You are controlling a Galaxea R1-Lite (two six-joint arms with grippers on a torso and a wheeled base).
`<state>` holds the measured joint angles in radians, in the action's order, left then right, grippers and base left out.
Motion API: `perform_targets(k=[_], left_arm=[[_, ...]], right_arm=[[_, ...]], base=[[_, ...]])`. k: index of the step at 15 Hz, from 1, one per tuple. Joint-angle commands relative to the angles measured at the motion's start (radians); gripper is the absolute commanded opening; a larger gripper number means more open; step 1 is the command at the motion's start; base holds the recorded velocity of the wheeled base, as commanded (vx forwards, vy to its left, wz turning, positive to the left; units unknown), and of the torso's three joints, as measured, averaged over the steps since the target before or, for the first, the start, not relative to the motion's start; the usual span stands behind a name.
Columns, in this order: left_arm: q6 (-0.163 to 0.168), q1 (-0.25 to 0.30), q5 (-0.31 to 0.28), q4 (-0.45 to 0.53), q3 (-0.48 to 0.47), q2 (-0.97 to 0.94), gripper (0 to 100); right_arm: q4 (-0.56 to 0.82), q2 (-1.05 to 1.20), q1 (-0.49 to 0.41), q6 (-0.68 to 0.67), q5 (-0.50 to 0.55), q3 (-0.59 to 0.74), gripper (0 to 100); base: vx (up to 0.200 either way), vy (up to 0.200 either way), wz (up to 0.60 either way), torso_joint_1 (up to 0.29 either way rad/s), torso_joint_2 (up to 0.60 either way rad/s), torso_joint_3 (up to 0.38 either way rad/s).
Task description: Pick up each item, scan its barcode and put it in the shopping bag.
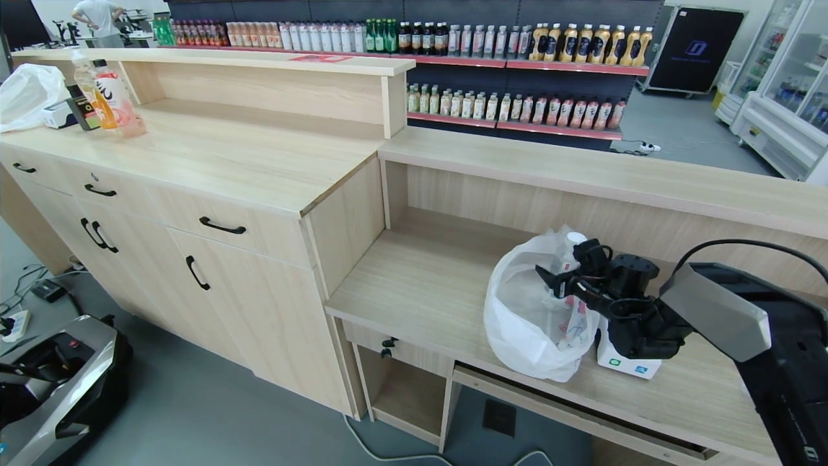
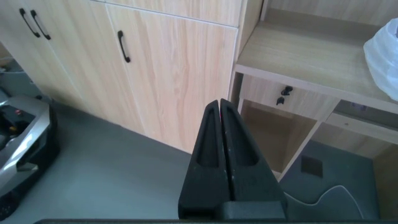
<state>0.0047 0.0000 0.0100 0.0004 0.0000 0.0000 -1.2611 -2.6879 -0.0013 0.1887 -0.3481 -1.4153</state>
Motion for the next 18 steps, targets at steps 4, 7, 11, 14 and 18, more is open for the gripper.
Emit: perform_targets(k=[4,7,11,14,18], left_arm=[[0.000,0.000,0.001,0.000,0.000,0.000,0],[0.000,0.000,0.001,0.000,0.000,0.000,0],[0.000,0.000,0.001,0.000,0.000,0.000,0],[0.000,0.000,0.001,0.000,0.000,0.000,0],[0.000,0.000,0.001,0.000,0.000,0.000,0]], right_arm=[[0.006,0.085,-0.002,-0.002,-0.003,-0.013,100],[0.006,0.246,0.009,0.000,-0.003,0.173,100],[-0.006,0.671,-0.039,0.048,-0.002,0.668,100],[0.002,0.890,-0.134,0.140,0.000,0.872,100],[0.095,1.080,-0.255,0.192,0.004,0.960,100]], base=[[0.000,0.000,0.00,0.000,0.00,0.000],[0.000,0.000,0.00,0.000,0.00,0.000],[0.000,0.000,0.00,0.000,0.00,0.000],[0.000,0.000,0.00,0.000,0.00,0.000],[0.000,0.000,-0.15,0.001,0.00,0.001]])
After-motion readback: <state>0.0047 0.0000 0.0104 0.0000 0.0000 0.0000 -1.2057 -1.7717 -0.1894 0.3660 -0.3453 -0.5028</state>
